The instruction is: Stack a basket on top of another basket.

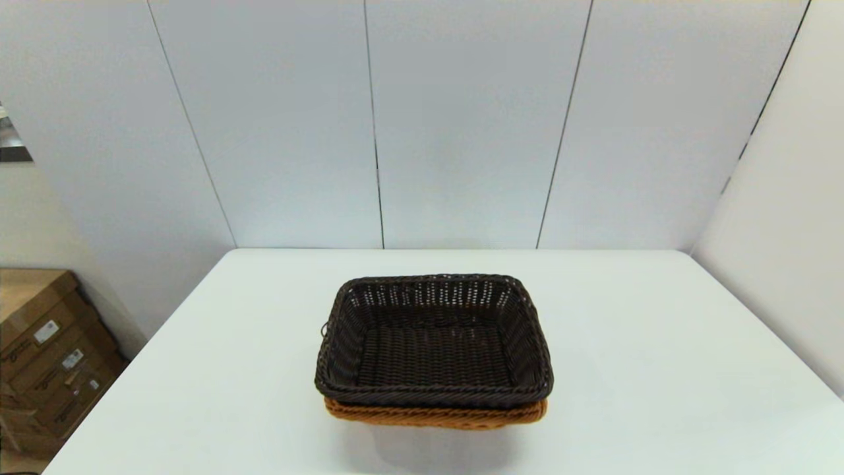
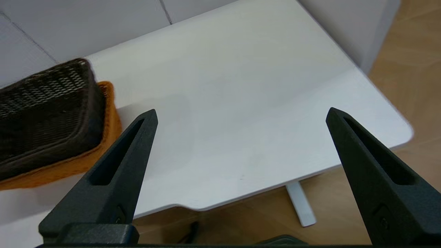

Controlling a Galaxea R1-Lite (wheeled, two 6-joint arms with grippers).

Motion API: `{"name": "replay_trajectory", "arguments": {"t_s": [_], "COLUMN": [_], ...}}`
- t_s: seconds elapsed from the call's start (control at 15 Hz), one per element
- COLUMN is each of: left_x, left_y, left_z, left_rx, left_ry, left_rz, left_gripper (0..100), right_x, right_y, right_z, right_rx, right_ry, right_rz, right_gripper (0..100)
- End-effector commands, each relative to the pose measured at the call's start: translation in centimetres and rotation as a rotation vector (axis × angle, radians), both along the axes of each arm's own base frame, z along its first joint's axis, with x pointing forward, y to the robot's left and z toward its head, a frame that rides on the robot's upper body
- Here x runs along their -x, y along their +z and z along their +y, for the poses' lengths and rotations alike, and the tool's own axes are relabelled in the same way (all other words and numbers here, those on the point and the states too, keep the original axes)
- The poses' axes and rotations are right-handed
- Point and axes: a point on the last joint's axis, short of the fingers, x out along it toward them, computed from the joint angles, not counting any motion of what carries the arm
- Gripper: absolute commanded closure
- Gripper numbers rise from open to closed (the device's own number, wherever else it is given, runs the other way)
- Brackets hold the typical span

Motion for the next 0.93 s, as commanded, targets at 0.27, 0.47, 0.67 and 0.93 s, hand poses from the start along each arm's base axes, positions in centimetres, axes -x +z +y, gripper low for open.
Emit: {"name": "replay_trajectory", "arguments": {"t_s": [0.27,0.47,0.67,0.93], "left_x": [0.0,0.0,0.0,0.0], "left_y": [0.0,0.0,0.0,0.0], "left_z": [0.0,0.0,0.0,0.0], "left_rx": [0.001,0.001,0.001,0.001], "left_ry": [0.001,0.002,0.001,0.001], "left_rz": [-0.001,-0.001,-0.001,-0.001], "left_gripper": [0,0,0,0], "right_x": [-0.1,-0.5,-0.4,0.9], "right_y": [-0.3,0.0,-0.2,-0.8], "right_z": [0.3,0.4,0.3,0.1], "right_rx": [-0.106,-0.136,-0.166,-0.175], "right_ry": [0.115,0.161,0.231,0.26], "right_rz": [0.004,0.022,0.033,0.007], "right_gripper": [0,0,0,0]}}
